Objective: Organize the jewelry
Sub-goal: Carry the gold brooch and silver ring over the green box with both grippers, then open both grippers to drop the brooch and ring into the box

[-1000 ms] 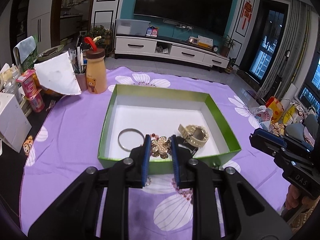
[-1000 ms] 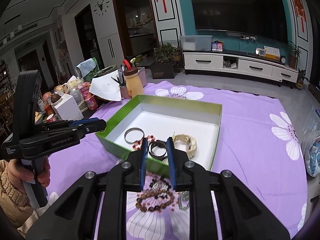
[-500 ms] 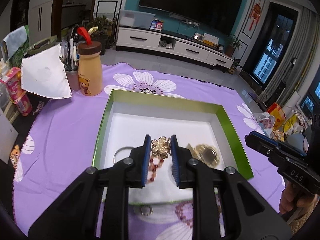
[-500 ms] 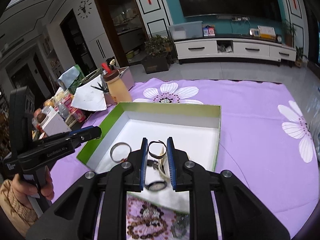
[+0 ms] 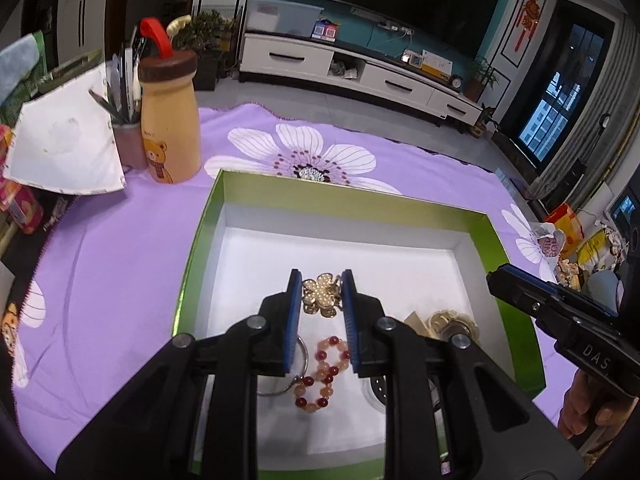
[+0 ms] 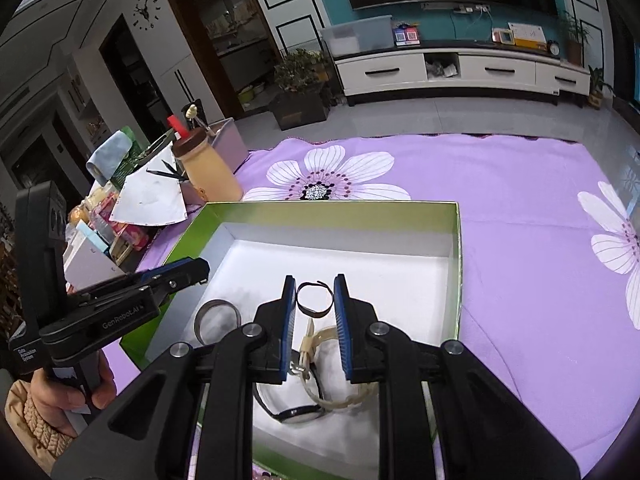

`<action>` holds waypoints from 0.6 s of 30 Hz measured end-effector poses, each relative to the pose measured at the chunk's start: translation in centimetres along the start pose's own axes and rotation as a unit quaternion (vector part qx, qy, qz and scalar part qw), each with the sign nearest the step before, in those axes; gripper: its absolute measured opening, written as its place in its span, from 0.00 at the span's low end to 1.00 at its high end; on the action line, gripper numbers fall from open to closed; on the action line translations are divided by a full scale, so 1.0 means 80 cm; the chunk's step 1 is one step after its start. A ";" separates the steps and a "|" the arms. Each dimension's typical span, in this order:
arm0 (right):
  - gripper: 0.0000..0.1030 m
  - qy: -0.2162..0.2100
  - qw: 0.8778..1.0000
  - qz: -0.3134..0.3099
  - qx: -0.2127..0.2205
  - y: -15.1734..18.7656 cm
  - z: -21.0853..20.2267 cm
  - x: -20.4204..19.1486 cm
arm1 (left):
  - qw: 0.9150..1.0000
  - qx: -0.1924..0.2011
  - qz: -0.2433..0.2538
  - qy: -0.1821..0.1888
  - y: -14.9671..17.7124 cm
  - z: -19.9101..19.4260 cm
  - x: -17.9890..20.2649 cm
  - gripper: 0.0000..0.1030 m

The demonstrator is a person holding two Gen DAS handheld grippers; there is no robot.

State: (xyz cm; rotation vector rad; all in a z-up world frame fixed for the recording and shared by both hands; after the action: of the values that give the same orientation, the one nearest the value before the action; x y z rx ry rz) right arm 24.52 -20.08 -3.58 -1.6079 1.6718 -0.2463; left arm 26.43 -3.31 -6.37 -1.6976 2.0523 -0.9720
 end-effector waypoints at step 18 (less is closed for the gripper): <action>0.18 0.011 0.998 0.040 -0.053 0.000 0.046 0.020 | 0.999 -0.027 0.004 -0.025 -0.004 0.032 -0.002 0.19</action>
State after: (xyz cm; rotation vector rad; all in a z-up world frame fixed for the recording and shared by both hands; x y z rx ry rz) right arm 27.05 -20.16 -6.72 -1.6150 1.7880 -0.1369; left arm 28.30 -4.00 -8.06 -1.7207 2.0705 -0.8696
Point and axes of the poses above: each gripper's, at about its wrist camera, not at the fingertips, and z roughly the way its jaws point, x to its right, y to its underside, the point moved 5 cm from there along z, roughly the way its jaws point, and after that the axes turned 6 degrees about z, right-handed, at the moved point
